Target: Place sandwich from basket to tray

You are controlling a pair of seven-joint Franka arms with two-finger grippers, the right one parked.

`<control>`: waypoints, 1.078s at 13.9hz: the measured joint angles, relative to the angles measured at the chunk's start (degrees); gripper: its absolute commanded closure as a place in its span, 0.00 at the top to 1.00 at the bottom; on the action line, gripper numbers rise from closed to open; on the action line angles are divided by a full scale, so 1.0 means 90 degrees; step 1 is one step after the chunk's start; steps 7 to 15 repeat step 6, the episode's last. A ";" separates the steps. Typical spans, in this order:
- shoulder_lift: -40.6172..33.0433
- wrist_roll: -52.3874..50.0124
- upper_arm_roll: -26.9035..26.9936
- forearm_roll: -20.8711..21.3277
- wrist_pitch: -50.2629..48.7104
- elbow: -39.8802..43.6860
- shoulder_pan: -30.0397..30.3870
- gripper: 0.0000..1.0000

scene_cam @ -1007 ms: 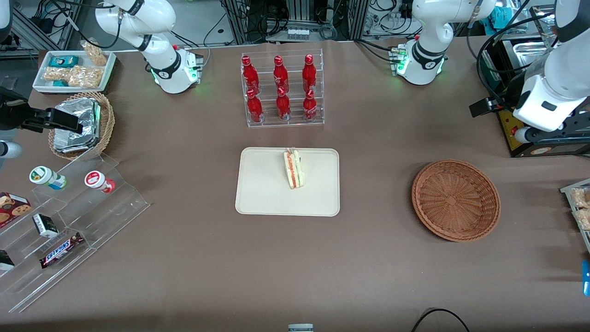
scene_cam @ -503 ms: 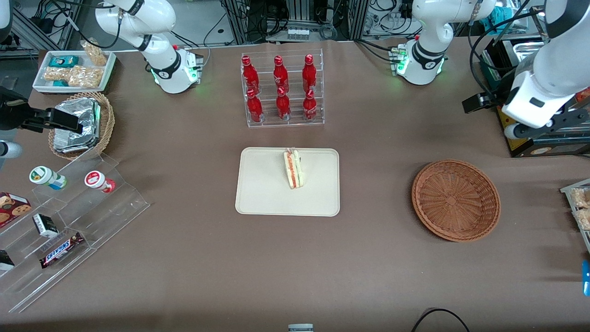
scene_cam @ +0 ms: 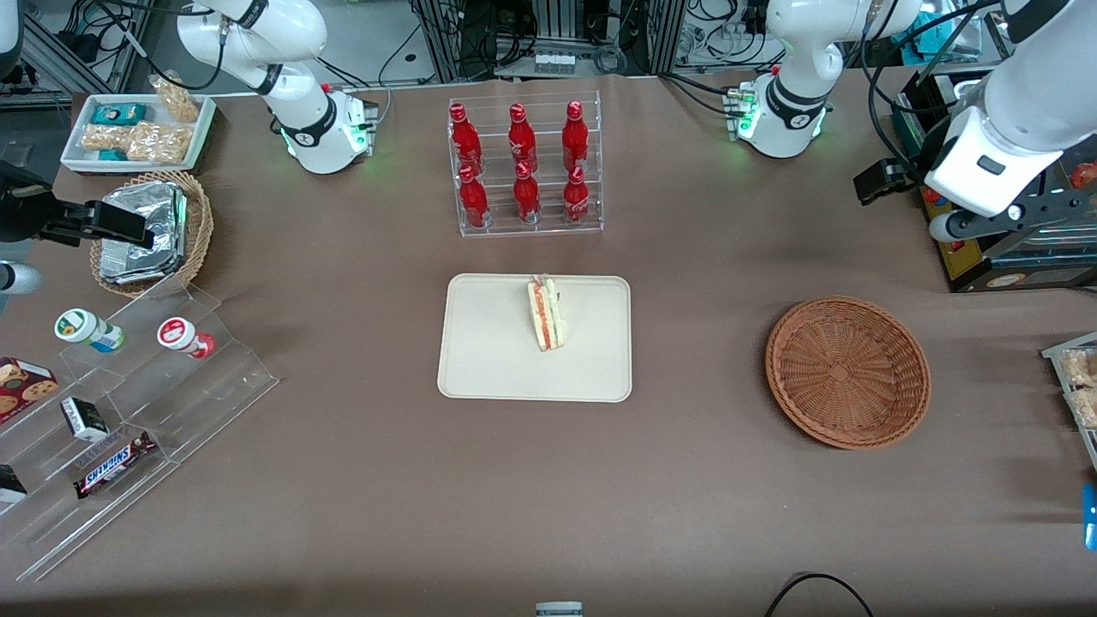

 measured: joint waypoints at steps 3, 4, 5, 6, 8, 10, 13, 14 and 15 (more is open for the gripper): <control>-0.0005 0.0105 0.0122 -0.0223 0.0077 0.0009 0.0192 1.00; 0.0005 0.0128 0.0136 -0.0304 0.0105 0.0021 0.0286 1.00; 0.0018 0.0150 0.0140 -0.0353 0.0119 0.0046 0.0369 1.00; 0.0025 0.0159 0.0140 -0.0360 0.0121 0.0065 0.0412 1.00; 0.0025 0.0159 0.0140 -0.0360 0.0121 0.0065 0.0412 1.00; 0.0025 0.0159 0.0140 -0.0360 0.0121 0.0065 0.0412 1.00; 0.0025 0.0159 0.0140 -0.0360 0.0121 0.0065 0.0412 1.00; 0.0025 0.0159 0.0140 -0.0360 0.0121 0.0065 0.0412 1.00; 0.0025 0.0159 0.0140 -0.0360 0.0121 0.0065 0.0412 1.00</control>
